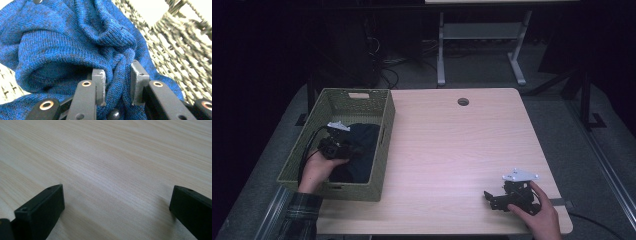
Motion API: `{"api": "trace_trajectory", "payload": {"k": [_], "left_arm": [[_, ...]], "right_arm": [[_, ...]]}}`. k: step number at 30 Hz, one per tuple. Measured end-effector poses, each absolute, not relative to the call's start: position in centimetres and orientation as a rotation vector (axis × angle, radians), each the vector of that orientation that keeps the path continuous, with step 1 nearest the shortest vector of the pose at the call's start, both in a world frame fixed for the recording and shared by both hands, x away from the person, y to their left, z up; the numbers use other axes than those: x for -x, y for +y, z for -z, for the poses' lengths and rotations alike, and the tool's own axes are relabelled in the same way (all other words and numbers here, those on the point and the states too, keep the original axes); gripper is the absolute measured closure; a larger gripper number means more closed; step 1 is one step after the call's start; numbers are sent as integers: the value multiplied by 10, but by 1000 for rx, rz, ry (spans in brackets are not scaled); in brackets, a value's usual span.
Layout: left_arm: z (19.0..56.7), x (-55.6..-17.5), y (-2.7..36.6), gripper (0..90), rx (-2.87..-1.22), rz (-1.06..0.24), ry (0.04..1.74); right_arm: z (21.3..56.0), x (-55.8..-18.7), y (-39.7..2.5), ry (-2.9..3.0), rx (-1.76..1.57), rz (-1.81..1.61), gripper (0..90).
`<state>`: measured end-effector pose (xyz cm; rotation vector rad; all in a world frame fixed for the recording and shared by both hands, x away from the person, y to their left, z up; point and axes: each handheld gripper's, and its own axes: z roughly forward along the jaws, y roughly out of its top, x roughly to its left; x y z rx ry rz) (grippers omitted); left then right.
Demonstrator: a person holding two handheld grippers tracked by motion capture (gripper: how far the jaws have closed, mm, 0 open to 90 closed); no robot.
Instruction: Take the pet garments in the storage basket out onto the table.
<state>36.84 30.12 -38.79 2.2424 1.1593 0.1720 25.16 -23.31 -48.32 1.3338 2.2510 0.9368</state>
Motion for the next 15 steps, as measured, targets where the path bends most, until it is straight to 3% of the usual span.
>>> {"api": "trace_trajectory", "payload": {"k": [15], "left_arm": [[368, -364, 321, 702, -2071, -225, 1139]], "right_arm": [[483, -252, -233, 2250, -1336, -937, 0]]}}
